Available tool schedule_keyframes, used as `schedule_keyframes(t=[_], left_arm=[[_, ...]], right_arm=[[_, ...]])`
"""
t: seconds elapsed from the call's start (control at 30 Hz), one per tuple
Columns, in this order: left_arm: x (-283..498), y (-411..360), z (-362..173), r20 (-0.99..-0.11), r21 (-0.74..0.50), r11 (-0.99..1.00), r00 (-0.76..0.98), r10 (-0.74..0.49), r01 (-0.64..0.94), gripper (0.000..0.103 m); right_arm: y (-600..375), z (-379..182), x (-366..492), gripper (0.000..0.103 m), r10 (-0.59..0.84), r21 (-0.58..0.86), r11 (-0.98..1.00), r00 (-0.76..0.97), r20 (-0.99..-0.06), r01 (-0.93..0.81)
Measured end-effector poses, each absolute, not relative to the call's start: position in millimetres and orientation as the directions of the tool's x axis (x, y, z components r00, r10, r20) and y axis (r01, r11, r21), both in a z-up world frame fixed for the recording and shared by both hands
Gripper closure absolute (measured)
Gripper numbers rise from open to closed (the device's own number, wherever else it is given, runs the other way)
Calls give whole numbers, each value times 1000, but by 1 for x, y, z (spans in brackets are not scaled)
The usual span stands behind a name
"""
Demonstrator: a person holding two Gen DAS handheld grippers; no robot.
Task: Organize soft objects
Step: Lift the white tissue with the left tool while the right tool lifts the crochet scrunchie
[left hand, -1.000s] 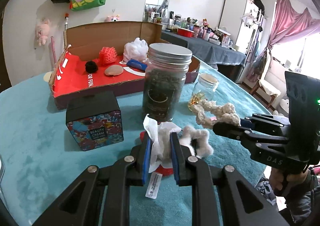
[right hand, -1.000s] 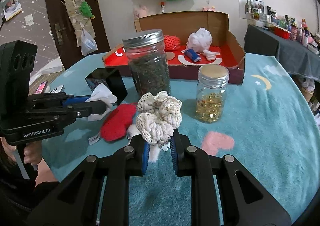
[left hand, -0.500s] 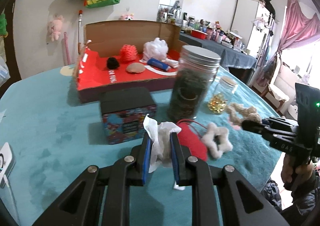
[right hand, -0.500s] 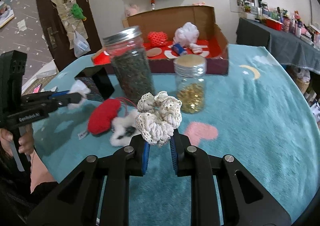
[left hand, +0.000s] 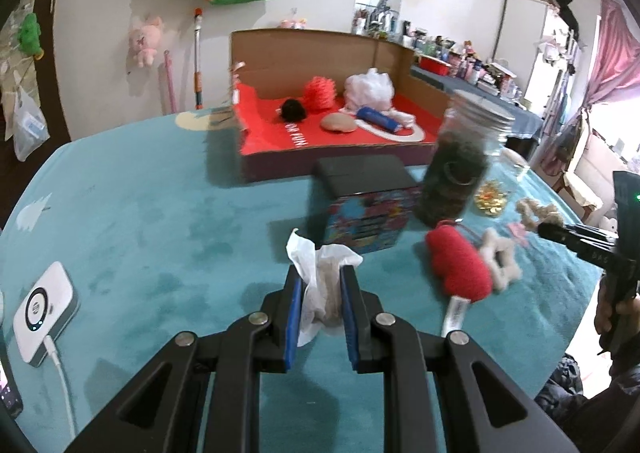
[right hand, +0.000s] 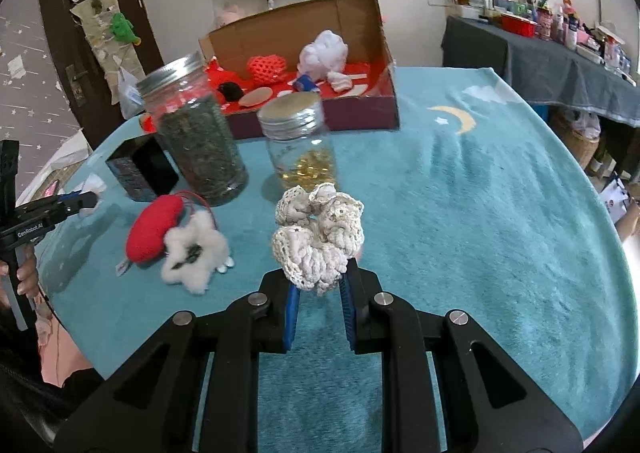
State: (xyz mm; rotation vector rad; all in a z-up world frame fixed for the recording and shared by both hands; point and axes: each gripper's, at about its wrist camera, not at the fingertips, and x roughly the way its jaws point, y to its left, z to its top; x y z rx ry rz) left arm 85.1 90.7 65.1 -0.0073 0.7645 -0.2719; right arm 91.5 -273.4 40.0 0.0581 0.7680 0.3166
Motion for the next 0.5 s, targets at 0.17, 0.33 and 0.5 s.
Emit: schedule_keyframes(t=[0.17, 0.33, 0.5], left_arm=[[105, 111, 62, -687, -85, 964, 686, -239, 251, 83], [130, 118, 62, -699, -87, 955, 665, -262, 285, 83], [149, 115, 64, -692, -89, 932, 651, -311, 351, 83]], right_arm=[[-286, 41, 104, 86, 298, 171, 953, 668, -682, -251], [-298, 46, 124, 86, 304, 173, 951, 661, -686, -257], [-305, 49, 145, 86, 344, 205, 937, 646, -682, -282]])
